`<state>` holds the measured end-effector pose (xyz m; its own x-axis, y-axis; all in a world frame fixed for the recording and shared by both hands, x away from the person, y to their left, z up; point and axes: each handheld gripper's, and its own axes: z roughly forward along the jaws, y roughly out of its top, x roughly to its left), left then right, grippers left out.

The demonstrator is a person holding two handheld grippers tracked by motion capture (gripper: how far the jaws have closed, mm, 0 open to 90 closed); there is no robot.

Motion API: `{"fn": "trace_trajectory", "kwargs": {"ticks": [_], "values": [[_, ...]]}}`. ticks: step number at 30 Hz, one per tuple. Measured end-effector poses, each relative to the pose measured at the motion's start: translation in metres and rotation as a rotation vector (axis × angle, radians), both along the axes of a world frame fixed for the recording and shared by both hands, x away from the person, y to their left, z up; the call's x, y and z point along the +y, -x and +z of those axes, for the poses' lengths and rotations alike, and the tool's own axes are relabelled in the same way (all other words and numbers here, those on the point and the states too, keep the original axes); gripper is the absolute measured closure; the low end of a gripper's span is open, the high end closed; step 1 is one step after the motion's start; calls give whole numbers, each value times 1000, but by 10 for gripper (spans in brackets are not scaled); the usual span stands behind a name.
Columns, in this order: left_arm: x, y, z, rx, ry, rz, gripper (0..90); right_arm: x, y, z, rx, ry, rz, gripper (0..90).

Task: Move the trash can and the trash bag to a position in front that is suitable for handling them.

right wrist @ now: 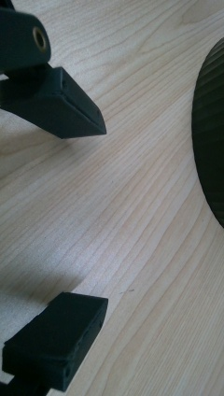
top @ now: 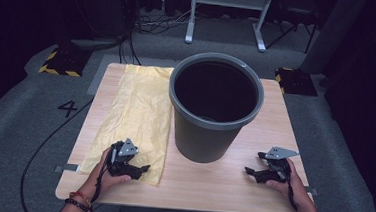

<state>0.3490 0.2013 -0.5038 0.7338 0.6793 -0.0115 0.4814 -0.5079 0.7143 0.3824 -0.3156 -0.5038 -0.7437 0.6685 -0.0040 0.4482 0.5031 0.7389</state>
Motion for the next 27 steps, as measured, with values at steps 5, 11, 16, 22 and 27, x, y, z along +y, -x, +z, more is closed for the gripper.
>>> {"fn": "trace_trajectory", "kwargs": {"ticks": [5,11,16,22,27], "values": [[0,0,0,0,0,3,160,0,0,0,0,0,0,143],[0,1,0,-1,-3,2,160,0,0,0,0,0,0,143],[0,1,0,-1,-3,3,160,0,0,0,0,2,-4,138],[0,1,0,-1,-2,-1,160,0,0,0,2,2,-5,141],[0,0,0,-1,-2,-1,160,-1,1,4,34,-6,18,198]]}}
